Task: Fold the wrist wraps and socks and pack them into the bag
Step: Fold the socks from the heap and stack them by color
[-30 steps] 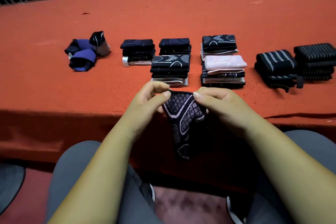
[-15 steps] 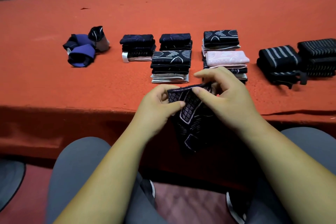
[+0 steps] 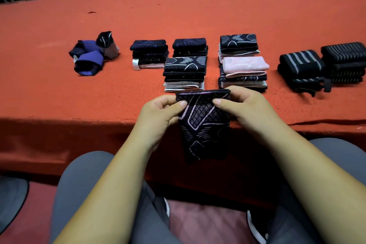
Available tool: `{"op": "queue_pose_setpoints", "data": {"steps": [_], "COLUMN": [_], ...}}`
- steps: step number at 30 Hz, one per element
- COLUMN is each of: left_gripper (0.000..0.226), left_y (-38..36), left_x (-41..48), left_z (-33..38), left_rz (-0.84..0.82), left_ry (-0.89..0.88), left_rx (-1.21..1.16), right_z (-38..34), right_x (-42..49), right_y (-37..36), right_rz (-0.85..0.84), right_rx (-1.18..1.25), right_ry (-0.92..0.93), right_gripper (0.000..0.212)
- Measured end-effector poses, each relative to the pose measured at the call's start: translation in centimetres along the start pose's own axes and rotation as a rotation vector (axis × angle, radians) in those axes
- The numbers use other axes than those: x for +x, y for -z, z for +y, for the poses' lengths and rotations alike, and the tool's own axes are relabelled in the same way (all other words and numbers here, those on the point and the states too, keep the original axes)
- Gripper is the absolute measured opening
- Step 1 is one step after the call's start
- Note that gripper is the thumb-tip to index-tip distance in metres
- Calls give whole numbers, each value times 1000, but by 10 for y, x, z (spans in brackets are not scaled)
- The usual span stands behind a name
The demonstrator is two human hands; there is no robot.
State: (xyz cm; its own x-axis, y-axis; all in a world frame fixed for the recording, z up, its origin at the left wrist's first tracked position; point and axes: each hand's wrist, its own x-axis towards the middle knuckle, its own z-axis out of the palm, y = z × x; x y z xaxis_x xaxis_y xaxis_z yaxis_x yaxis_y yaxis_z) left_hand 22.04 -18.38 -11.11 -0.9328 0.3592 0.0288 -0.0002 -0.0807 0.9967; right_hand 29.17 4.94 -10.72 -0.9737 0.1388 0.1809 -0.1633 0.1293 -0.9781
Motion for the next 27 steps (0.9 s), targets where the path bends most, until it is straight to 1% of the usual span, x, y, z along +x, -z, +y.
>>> {"op": "queue_pose_setpoints", "data": {"steps": [2, 4, 6, 7, 10, 11, 12, 13, 16, 17, 19, 21, 24, 27], "left_gripper": [7, 5, 7, 9, 15, 13, 10, 8, 14, 15, 16, 16, 19, 30], "left_y": [0, -4, -5, -3, 5, 5, 3, 1, -4, -3, -1, -1, -3, -2], "left_x": [1, 2, 2, 2, 7, 8, 8, 8, 7, 8, 10, 11, 12, 14], "left_z": [1, 4, 6, 6, 2, 1, 1, 1, 4, 4, 5, 5, 8, 8], "left_rz": [30, 49, 41, 22, -78, -95, -85, -58, -9, 4, 28, 32, 16, 9], "left_ry": [-1, -6, -16, -22, -42, -47, -48, -46, -32, -29, -23, -19, -25, -6], "left_rx": [-28, -64, -92, -64, 239, 294, 280, 223, 27, 6, 2, -12, -25, -75], "right_z": [-1, 0, 2, 2, 0, -2, -3, -4, -1, -1, 1, 3, 4, 6], "right_x": [-1, -1, 1, 1, 2, 2, 3, 3, 4, 5, 6, 8, 10, 11], "right_y": [0, 1, 0, 0, -2, -1, 1, 3, 4, 2, 2, 2, 4, 6], "right_rz": [-22, -70, -60, -37, 63, 91, 96, 68, -87, -93, -48, -30, -23, -20], "right_rx": [47, -32, -89, -79, 30, 95, 151, 153, -7, -9, -20, -57, -97, -76], "right_ry": [-29, -41, -43, -38, -37, -56, -86, -102, -91, -88, -64, -29, -31, -56], "right_gripper": [17, 18, 19, 19, 20, 21, 23, 24, 19, 14, 10, 11, 12, 13]}}
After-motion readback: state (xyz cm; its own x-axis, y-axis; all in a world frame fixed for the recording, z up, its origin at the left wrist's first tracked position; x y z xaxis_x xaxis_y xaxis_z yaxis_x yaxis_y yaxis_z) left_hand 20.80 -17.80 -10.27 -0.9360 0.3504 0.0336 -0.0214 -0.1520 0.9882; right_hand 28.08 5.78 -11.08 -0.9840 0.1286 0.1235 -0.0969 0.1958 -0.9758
